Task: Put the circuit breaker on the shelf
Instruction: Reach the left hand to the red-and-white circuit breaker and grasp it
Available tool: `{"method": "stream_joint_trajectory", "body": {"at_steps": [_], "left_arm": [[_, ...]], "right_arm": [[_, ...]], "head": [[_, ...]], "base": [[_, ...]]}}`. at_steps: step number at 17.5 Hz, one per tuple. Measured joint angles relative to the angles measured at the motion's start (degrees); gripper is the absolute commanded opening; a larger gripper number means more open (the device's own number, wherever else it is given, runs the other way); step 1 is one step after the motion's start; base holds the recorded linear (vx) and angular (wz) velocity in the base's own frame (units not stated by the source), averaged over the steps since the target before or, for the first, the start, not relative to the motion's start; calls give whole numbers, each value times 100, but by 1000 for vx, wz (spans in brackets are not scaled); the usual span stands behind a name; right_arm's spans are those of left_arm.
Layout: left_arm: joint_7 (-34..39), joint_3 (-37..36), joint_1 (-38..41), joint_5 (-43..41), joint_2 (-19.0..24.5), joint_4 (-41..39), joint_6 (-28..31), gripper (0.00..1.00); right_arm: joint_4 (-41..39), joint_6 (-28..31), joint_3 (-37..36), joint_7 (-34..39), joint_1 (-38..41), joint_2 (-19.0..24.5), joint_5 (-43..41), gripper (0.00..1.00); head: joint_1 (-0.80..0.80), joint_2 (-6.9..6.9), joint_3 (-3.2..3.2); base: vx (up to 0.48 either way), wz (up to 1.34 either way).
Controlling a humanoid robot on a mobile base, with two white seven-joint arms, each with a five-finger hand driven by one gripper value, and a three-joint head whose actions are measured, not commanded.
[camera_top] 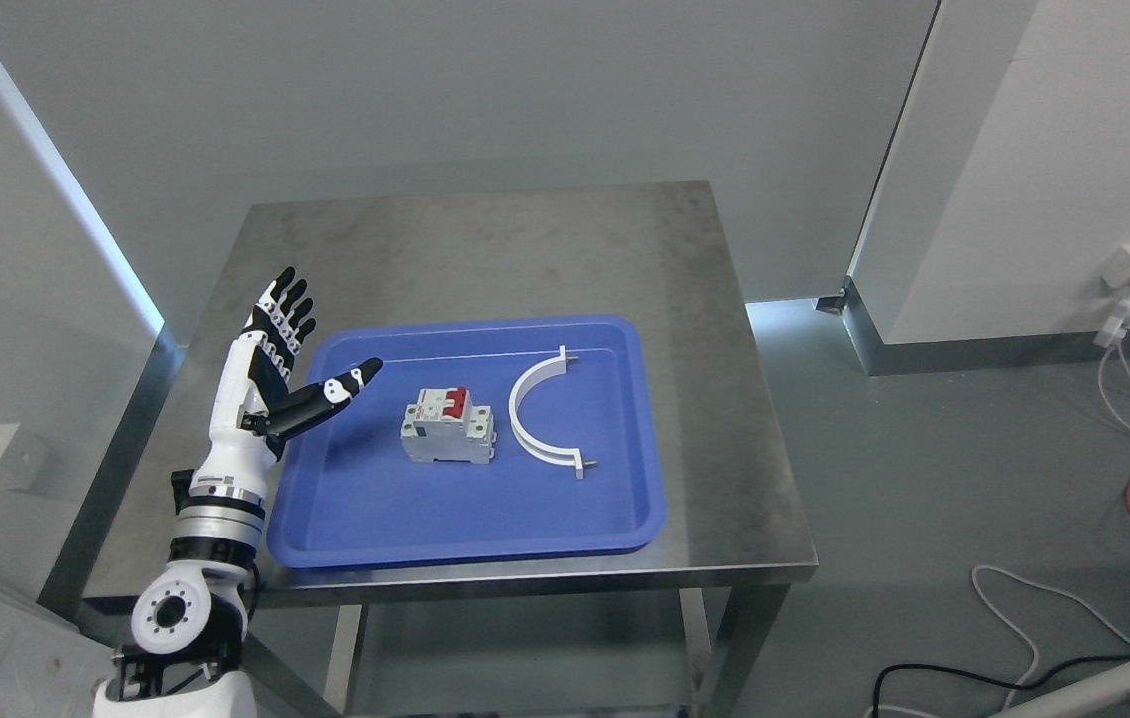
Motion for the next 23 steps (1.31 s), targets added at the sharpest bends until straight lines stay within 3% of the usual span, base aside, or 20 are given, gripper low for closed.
{"method": "stream_joint_trajectory", "body": {"at_steps": [4, 9, 14, 19, 23], "left_arm": [[-381, -44, 19, 0, 164, -74, 22, 99], [-1777, -103, -69, -13, 504, -142, 26, 96], [-2200, -421, -142, -400, 906, -171, 27, 93], [-2454, -668, -173, -1230, 1154, -161, 151, 82], [-2595, -782, -230, -1513, 1262, -154, 310, 66]], "right_arm": [[0, 0, 0, -1, 0, 0, 0, 100], [0, 0, 0, -12, 0, 0, 0, 100], [0, 0, 0, -32, 0, 0, -1, 100], [0, 0, 0, 1, -1, 0, -1, 100], [0, 0, 0, 5, -1, 0, -1, 100]], "head": [[0, 0, 0], [0, 0, 0], [0, 0, 0], [0, 0, 0], [0, 0, 0]], "base": [[0, 0], [0, 0], [0, 0], [0, 0], [0, 0]]}}
